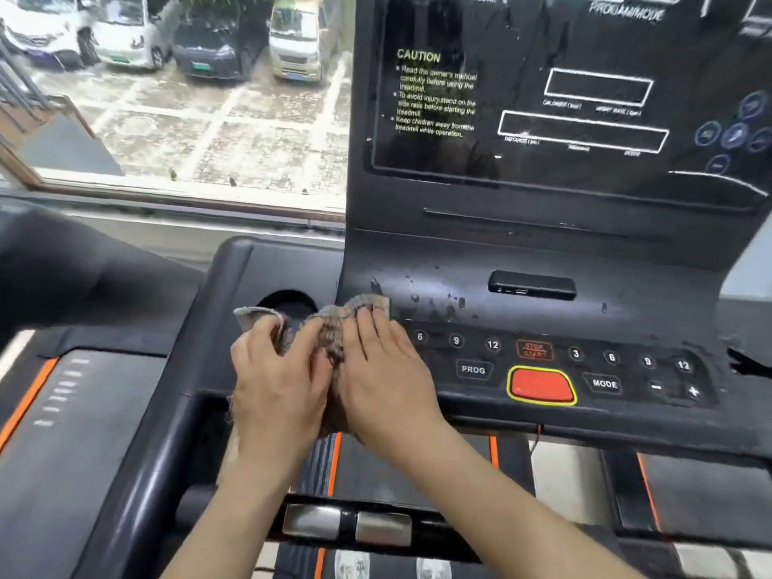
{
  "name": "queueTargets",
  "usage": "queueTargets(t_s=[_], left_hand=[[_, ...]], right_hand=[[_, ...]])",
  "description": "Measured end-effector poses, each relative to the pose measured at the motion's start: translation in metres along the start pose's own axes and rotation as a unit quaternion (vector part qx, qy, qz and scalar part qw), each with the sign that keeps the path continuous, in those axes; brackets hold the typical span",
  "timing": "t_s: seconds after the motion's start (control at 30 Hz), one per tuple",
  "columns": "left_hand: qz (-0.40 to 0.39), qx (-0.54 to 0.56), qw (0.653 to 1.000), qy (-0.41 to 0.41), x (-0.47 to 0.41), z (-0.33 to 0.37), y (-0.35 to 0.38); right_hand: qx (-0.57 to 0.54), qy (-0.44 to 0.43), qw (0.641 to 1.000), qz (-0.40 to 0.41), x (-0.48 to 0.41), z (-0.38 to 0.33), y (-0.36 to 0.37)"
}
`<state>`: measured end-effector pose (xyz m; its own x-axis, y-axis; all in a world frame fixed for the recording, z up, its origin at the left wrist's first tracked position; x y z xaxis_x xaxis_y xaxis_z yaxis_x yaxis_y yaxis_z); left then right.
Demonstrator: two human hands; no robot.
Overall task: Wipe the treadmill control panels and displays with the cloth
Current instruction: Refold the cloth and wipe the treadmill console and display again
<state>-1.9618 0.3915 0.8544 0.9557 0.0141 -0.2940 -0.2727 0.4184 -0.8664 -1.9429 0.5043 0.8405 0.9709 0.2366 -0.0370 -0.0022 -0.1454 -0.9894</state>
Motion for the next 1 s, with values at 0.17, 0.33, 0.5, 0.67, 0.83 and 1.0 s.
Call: queueTargets(t_s=[0.17, 0.33, 0.5, 0.67, 0.83, 1.0], left_hand=[[0.016, -0.017, 0.999, 0.046, 0.004, 0.018, -0.001], [-0.108, 0.054, 0.992, 0.042, -0.017, 0.024, 0.013], [-0.202, 0.149, 0.964, -0.084, -0.017, 0.005, -0.007], [-0.119, 0.094, 0.988, 0.003, -0.050, 0.011, -0.007], [-0.110, 0.132, 0.978, 0.116, -0.016, 0.029, 0.006], [-0.121, 0.173, 0.954, 0.212, 0.023, 0.075, 0.018]], right_hand=[[-0.015, 0.047, 0.998, -0.041, 0.007, 0.014, -0.009], [0.046, 0.054, 0.995, -0.077, -0.034, 0.012, -0.033], [0.018, 0.124, 0.992, -0.022, -0.007, 0.009, -0.021], [-0.037, 0.125, 0.991, -0.038, -0.037, -0.007, -0.002], [-0.071, 0.078, 0.994, 0.021, -0.008, 0.011, 0.010], [-0.024, 0.144, 0.985, 0.087, 0.038, 0.058, 0.005]])
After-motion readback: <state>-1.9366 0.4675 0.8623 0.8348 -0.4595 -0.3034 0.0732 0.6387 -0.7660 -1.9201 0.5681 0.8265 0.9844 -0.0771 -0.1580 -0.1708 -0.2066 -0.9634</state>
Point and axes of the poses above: each hand's wrist, its own x-axis away from the middle knuckle, its own y-axis out of the palm, z = x × y, the point moved 7 cm from there along -x, towards the middle knuckle, and after that the axes turned 8 degrees about -y, right-handed, at the moved point
